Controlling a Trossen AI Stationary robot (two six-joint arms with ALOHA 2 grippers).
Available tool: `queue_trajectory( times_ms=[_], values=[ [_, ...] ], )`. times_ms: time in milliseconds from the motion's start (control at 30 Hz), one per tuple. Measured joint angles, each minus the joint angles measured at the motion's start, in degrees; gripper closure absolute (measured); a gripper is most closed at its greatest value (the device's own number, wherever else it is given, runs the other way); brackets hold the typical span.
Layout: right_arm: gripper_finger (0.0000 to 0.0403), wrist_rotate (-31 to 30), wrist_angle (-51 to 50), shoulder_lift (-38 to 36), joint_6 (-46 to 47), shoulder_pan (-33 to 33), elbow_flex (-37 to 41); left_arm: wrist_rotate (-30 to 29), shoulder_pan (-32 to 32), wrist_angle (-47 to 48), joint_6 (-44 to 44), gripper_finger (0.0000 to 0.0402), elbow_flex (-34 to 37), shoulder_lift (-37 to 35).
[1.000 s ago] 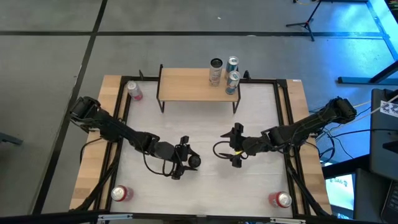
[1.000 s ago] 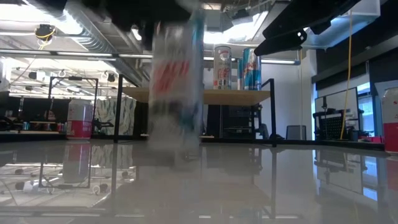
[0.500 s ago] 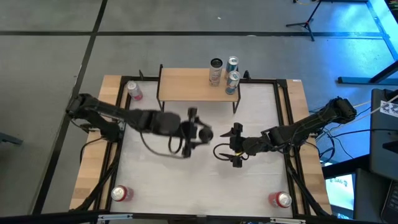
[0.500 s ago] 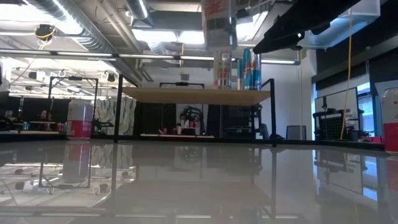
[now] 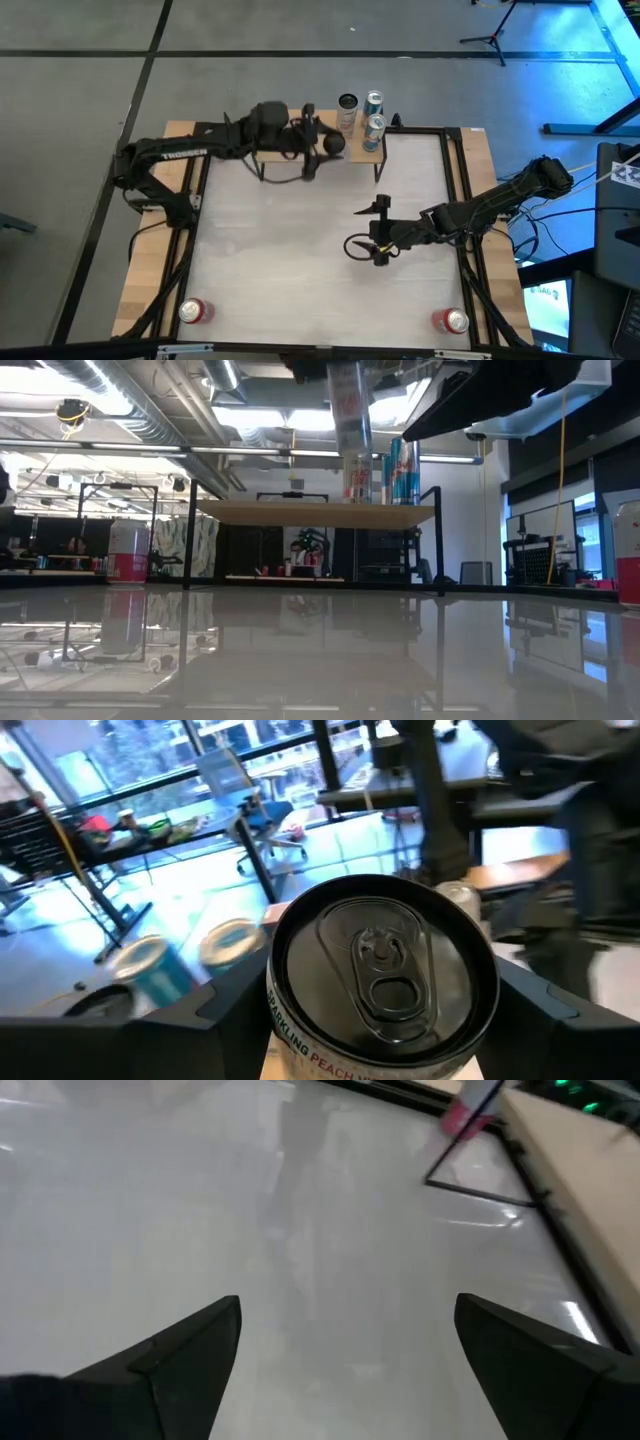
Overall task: Place canned beverage on shelf
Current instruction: Put the white pink soda can on the shelf aligned with the other white pink soda can
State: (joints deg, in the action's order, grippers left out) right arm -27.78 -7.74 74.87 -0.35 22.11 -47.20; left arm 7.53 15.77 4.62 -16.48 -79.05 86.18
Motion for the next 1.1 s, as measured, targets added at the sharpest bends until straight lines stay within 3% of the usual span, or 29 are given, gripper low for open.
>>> queue_trajectory(
  times_ms=[233, 433, 733, 1100],
  values=[
    [0.004, -5.2, 0.19, 0.0, -0.08, 0.0, 0.0, 5.38, 6.23, -4.12, 6.31, 0.0151, 0.0, 3.89],
    [0.004, -5.27, 0.3, 0.0, -0.57, -0.02, 0.0, 9.27, 9.72, -4.19, 10.43, 0.0151, -2.19, 7.27],
    [0.004, -5.25, 0.16, 0.0, -1.48, -0.04, 0.0, 8.85, 10.36, 6.24, 10.23, 0.0151, -14.74, 14.62],
    [0.004, -5.27, -0.08, 0.0, -3.14, -0.02, 0.02, 6.41, 10.36, 8.23, 8.36, 0.0151, -15.74, 17.83]
  ],
)
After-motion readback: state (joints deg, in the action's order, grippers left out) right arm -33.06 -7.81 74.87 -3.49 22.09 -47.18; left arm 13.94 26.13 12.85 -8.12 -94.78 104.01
